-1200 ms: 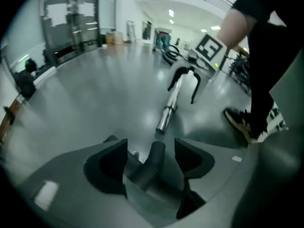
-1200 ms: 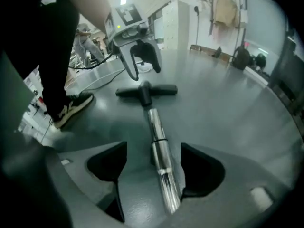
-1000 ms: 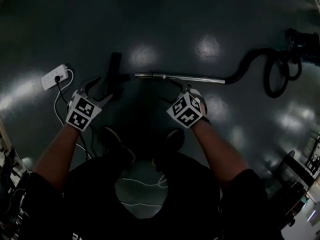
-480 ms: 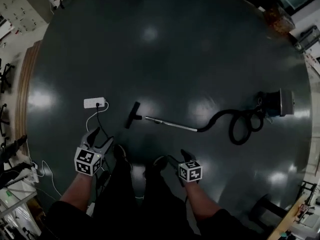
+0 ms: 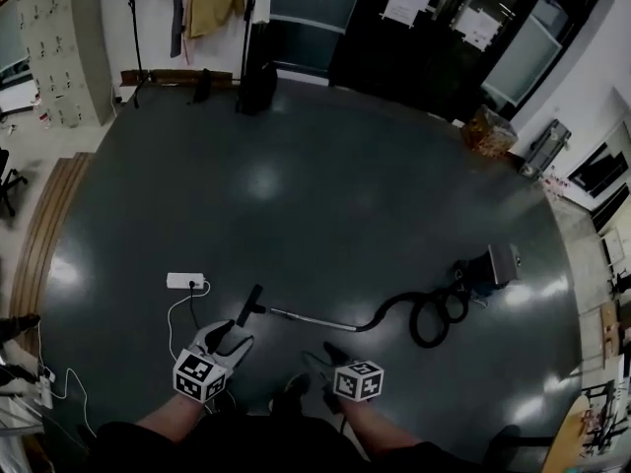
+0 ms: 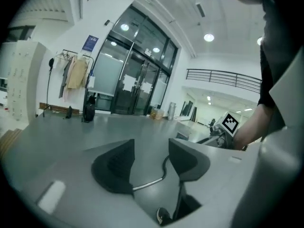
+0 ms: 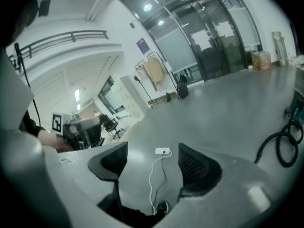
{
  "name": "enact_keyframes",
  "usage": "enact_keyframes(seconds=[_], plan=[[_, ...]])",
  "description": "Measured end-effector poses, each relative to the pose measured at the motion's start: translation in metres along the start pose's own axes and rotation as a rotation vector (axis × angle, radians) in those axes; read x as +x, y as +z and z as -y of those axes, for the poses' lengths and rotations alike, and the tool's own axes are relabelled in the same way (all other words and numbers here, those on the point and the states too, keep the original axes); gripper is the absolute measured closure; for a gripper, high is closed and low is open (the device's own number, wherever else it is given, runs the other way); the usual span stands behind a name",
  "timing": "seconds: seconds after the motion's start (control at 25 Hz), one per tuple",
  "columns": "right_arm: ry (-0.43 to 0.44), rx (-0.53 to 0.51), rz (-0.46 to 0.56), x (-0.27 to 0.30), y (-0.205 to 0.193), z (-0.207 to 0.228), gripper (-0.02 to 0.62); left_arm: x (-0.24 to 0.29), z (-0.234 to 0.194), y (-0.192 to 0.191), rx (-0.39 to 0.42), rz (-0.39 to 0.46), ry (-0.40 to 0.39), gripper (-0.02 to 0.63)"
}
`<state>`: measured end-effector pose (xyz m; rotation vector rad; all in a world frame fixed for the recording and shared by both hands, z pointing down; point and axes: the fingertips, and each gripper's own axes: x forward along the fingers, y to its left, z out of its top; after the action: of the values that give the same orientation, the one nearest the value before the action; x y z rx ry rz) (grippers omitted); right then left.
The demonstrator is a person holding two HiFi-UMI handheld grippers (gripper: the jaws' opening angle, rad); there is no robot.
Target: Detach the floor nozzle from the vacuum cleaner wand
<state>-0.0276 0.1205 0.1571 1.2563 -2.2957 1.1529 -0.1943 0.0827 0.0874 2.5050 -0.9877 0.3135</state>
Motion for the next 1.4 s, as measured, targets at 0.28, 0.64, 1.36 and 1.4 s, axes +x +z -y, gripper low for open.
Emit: enact_keyframes(seconds=[0.28, 0.64, 1.36, 1.4], plan=[[0.162, -0.097, 0.183, -0.039, 0.048, -0.110, 0.407, -0.054, 0.052, 0.055, 0.066, 0.202, -0.108, 0.556], [0.358, -0.324, 0.356, -0.104, 0.103, -0.179, 0.537, -0.081, 0.121, 0.106, 0.123, 0.332, -0.127, 0.611], [0.305, -0.519, 0.485, -0.172, 0.084, -0.160, 0.594, -0.032, 0.225, 0.102, 0.297, 0.258, -0.273, 0.611], [0.299, -0.518, 0.488, -0.174, 0.082, -0.160, 0.594, -0.032, 0.228, 0.100, 0.300, 0.254, -0.279, 0.611]])
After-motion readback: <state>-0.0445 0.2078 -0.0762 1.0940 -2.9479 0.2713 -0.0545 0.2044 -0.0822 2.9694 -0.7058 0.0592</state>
